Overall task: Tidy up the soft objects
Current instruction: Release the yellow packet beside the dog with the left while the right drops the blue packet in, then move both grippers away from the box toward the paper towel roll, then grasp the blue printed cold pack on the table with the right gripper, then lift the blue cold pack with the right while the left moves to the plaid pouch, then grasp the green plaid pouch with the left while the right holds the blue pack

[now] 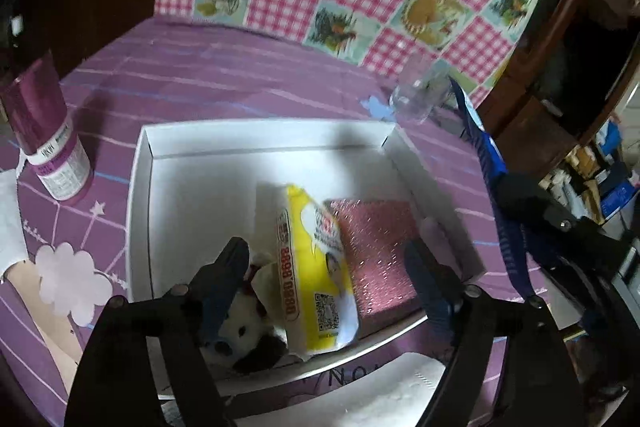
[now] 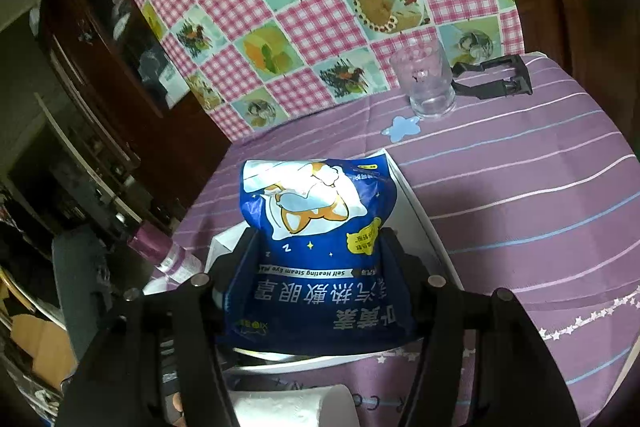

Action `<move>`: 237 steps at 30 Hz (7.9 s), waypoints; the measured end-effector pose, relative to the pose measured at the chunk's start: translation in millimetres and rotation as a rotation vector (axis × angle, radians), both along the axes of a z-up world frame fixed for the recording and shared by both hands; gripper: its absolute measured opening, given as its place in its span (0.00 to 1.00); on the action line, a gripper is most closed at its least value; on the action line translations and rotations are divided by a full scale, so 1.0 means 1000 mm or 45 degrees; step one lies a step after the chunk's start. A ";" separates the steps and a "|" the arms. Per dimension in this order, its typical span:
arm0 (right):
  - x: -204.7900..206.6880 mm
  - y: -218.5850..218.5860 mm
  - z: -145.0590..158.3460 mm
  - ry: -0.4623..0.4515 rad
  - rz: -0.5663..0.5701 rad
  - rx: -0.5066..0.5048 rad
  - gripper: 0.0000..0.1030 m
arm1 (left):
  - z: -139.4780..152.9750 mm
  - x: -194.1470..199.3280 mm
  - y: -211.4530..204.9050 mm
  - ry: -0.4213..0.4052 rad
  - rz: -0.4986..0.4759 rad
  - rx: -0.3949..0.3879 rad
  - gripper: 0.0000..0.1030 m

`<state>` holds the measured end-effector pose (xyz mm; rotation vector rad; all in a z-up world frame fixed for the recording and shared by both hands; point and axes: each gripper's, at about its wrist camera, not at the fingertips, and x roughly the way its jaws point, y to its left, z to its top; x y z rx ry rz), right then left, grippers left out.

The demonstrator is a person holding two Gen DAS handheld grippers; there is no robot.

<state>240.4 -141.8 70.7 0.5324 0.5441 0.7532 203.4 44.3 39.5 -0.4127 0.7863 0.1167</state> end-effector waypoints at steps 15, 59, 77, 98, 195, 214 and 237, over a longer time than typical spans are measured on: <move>0.008 0.019 -0.015 0.077 0.073 0.058 0.89 | 0.009 -0.046 0.008 -0.120 0.103 0.266 0.83; -0.132 -0.040 -0.005 -0.236 -0.121 -0.453 0.91 | 0.027 -0.172 -0.032 -0.260 -0.059 0.375 0.82; -0.173 -0.041 -0.082 -0.090 -0.068 -0.614 0.88 | -0.041 -0.201 -0.063 -0.069 -0.254 0.255 0.78; -0.170 -0.020 -0.103 0.035 -0.011 -0.825 0.92 | -0.057 -0.192 -0.069 0.101 -0.261 0.285 0.68; -0.193 0.031 -0.087 -0.093 0.376 -0.839 0.15 | -0.059 -0.195 -0.072 0.059 -0.311 0.130 0.11; -0.194 -0.001 -0.065 -0.126 0.215 -0.582 0.09 | -0.040 -0.211 -0.063 -0.086 -0.196 0.183 0.30; -0.171 -0.032 -0.068 0.034 0.045 -0.404 0.09 | -0.019 -0.254 -0.007 -0.371 0.254 0.085 0.63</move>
